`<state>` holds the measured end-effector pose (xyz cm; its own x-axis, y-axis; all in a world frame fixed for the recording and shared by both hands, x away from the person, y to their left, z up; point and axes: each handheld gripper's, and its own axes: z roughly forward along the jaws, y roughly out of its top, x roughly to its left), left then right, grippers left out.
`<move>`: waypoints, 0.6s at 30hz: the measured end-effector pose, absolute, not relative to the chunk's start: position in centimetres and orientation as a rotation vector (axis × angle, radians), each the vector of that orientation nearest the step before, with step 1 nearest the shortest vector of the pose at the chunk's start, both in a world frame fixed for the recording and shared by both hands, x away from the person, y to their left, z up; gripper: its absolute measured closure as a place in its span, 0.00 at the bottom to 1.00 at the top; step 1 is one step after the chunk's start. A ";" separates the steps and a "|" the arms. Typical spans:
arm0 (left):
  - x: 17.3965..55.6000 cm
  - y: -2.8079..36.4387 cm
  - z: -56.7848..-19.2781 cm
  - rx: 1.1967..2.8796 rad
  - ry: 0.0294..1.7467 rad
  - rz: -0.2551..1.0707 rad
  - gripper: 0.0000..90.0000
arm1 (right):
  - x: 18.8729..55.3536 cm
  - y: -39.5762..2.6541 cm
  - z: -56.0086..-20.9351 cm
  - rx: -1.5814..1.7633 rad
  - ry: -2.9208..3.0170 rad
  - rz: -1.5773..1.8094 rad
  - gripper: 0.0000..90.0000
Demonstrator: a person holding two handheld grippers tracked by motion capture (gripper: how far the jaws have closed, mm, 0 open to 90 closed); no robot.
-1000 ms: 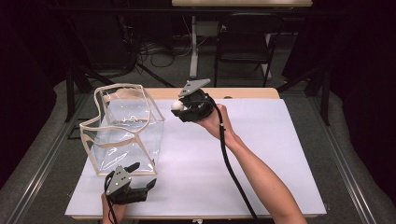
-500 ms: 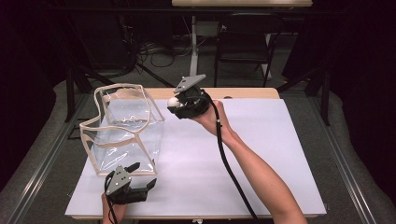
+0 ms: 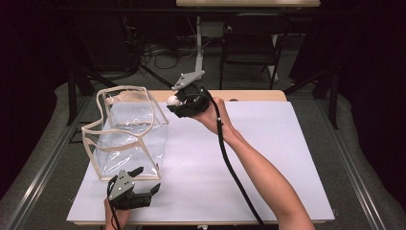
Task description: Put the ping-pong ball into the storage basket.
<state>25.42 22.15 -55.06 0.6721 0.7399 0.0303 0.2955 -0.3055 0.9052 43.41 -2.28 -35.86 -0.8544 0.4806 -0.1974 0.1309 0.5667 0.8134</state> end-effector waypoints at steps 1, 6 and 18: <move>25.4 22.2 -55.1 1.886 0.814 0.557 0.18 | 43.5 -2.2 -35.8 0.497 2.405 1.200 0.57; 25.4 22.1 -55.0 1.889 0.811 0.558 0.18 | 43.7 -1.8 -35.5 0.495 2.405 1.194 0.57; 25.4 22.2 -55.0 1.891 0.810 0.560 0.18 | 44.1 -1.1 -34.3 0.471 2.403 1.197 0.57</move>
